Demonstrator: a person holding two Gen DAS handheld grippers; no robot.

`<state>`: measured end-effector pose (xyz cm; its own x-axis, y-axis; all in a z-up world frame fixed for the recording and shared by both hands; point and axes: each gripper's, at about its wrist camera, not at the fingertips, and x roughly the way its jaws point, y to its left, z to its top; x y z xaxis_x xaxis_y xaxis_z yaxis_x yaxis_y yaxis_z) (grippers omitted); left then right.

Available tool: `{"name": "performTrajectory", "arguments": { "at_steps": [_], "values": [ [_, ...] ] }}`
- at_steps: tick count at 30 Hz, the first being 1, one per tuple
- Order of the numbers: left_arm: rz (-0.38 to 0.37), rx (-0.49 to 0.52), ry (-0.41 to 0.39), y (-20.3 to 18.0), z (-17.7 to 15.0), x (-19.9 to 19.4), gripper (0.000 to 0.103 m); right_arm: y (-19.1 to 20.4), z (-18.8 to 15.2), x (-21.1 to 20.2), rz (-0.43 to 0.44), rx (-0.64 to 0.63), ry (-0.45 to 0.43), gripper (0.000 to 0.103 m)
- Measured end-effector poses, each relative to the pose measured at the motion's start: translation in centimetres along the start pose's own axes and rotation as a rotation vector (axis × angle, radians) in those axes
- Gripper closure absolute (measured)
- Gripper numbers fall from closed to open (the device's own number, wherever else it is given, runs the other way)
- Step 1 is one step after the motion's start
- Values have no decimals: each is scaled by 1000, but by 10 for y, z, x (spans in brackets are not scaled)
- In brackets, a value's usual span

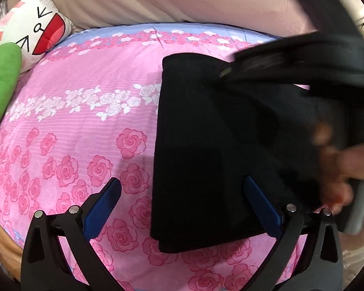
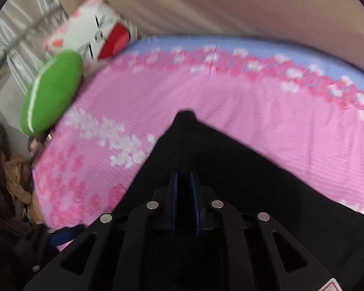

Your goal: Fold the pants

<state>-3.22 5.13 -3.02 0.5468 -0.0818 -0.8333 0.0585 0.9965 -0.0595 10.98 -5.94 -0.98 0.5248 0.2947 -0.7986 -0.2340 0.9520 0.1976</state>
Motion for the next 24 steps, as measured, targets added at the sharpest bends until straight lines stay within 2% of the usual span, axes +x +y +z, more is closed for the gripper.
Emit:
{"name": "performTrajectory", "arguments": {
  "at_steps": [1, 4, 5, 7, 8, 9, 11, 13, 16, 19, 21, 24],
  "values": [
    [-4, 1, -1, 0, 1, 0, 5, -1, -3, -12, -15, 7, -24, 89],
    [-9, 1, -4, 0, 2, 1, 5, -20, -30, -59, -109, 43, -97, 70],
    [-14, 0, -5, -1, 2, 1, 5, -30, -44, -75, -148, 70, -112, 69],
    [-13, 1, -3, -3, 3, 2, 5, -52, -69, -98, -208, 133, -124, 65],
    [-15, 2, -2, -3, 2, 3, 5, -64, -84, -108, -240, 170, -126, 55],
    [-14, -1, -1, -3, 2, 3, 5, -77, -102, -120, -275, 218, -128, 51],
    [-27, -11, -1, -2, 2, 1, 5, -93, -125, -133, -313, 271, -123, 49],
    [-60, -38, -3, 2, 1, -5, 5, -104, -145, -144, -313, 317, -116, 49],
    [-113, -80, 15, 10, -1, -12, 5, -111, -164, -158, -227, 356, -126, 49],
    [-95, -91, 15, 12, -6, -17, 5, -108, -174, -154, -161, 364, -110, 49],
    [-83, -78, 9, 9, -9, -22, 5, -106, -177, -145, -135, 360, -90, 49],
    [-125, -20, -13, -8, -15, -35, 5, -102, -180, -142, -140, 340, -97, 47]
  ]
}}
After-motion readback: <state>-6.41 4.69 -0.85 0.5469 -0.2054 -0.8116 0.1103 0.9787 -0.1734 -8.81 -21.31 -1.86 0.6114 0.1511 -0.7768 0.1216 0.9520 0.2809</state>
